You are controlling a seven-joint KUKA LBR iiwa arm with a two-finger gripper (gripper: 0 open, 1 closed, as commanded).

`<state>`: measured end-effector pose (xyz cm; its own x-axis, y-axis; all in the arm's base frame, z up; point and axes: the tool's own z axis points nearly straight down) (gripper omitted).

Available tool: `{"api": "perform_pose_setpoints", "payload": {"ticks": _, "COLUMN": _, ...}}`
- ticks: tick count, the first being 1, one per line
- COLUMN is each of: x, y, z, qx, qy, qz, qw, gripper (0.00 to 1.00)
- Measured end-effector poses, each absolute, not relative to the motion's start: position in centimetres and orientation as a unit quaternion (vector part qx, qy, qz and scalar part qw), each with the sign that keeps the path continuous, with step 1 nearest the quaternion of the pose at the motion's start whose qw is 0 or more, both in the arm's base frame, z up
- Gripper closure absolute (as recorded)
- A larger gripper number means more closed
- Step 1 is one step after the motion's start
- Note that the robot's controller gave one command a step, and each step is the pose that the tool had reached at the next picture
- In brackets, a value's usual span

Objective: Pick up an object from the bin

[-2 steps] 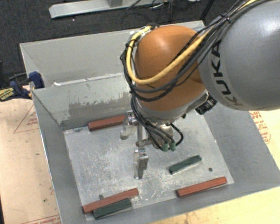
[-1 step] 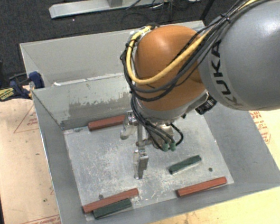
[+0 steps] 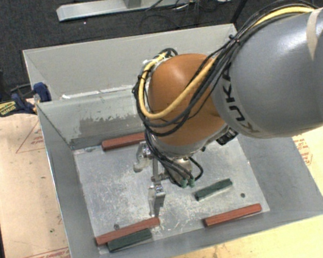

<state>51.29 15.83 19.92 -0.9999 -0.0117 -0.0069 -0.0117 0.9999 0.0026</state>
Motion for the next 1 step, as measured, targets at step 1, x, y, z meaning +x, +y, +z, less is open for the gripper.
{"api": "perform_pose_setpoints", "payload": {"ticks": 1, "x": 51.32, "y": 15.01, "z": 8.16, "qx": -0.120, "qy": 0.993, "qz": 0.001, "qw": 0.000, "gripper": 1.00}}
